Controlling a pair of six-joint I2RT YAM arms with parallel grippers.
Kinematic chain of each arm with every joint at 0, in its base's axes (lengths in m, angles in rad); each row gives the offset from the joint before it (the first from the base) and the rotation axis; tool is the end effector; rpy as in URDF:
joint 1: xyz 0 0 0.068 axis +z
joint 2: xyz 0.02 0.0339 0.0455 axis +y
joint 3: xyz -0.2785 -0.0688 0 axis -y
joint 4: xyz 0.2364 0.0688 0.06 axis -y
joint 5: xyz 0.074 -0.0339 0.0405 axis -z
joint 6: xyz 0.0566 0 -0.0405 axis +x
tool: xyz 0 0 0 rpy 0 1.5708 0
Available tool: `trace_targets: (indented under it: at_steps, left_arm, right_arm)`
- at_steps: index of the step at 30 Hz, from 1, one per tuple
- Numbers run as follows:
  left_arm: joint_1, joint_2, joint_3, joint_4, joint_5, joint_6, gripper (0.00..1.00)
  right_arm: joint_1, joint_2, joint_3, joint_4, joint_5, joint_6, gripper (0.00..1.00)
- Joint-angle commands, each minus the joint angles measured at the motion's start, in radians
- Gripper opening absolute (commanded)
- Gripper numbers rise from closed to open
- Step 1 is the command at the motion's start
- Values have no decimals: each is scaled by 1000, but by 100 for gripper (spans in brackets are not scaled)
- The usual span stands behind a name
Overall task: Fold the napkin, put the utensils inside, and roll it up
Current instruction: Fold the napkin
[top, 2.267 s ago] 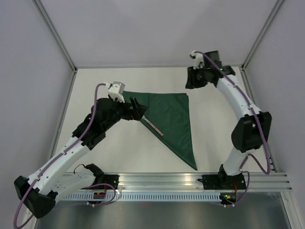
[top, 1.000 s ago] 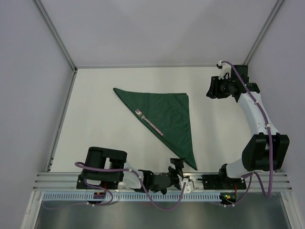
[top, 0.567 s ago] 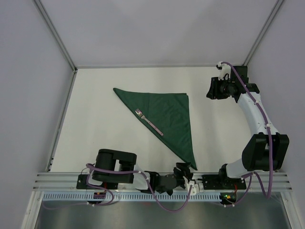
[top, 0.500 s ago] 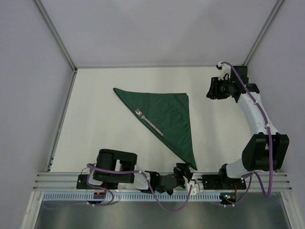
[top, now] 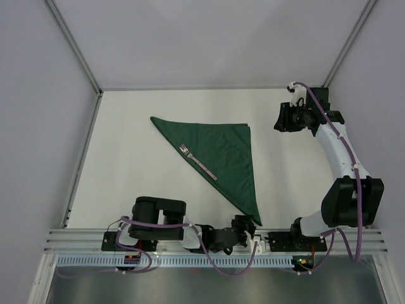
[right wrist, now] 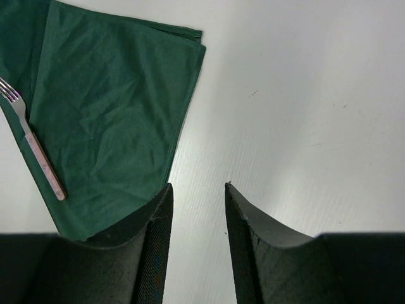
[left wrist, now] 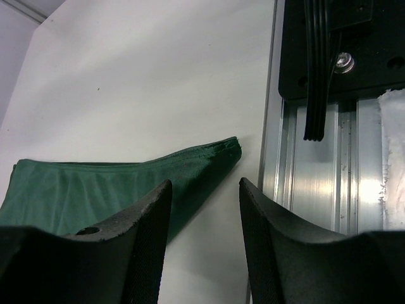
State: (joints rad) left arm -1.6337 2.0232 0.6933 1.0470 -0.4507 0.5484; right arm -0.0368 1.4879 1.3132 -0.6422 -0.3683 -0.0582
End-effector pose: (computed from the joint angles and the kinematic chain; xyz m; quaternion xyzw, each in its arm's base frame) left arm 0.0009 -0.3772 0.1138 0.6296 0.4788 -0.1492 0.5934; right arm 0.3275 0.0083 0.3166 -0.0772 0.9133 0.1529 0.3695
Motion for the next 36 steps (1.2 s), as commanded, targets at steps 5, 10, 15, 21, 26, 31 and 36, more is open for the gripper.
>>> trace_targets:
  at_steps: [5, 10, 15, 21, 26, 31, 36]
  left_arm:
    - [17, 43, 51, 28, 44, 12, 53]
    - [20, 45, 54, 18, 46, 7, 45]
    - [21, 39, 64, -4, 38, 4, 25]
    - [26, 16, 72, -4, 18, -33, 2]
    - [70, -75, 78, -45, 21, -137, 2]
    - [196, -200, 75, -134, 69, -376, 2]
    - [323, -293, 69, -218, 98, -583, 2]
  right_arm:
    - [-2, -12, -9, 30, -18, -8, 44]
    - [-3, -12, -11, 30, -21, -8, 43]
    - [-3, -12, -12, 30, -24, -5, 42]
    - [-2, -11, -12, 30, -24, -3, 42]
    - [-2, -9, -12, 32, -26, -3, 42]
    - [-2, -11, -12, 30, -30, -2, 42]
    - [-2, -11, -12, 30, -35, 0, 42]
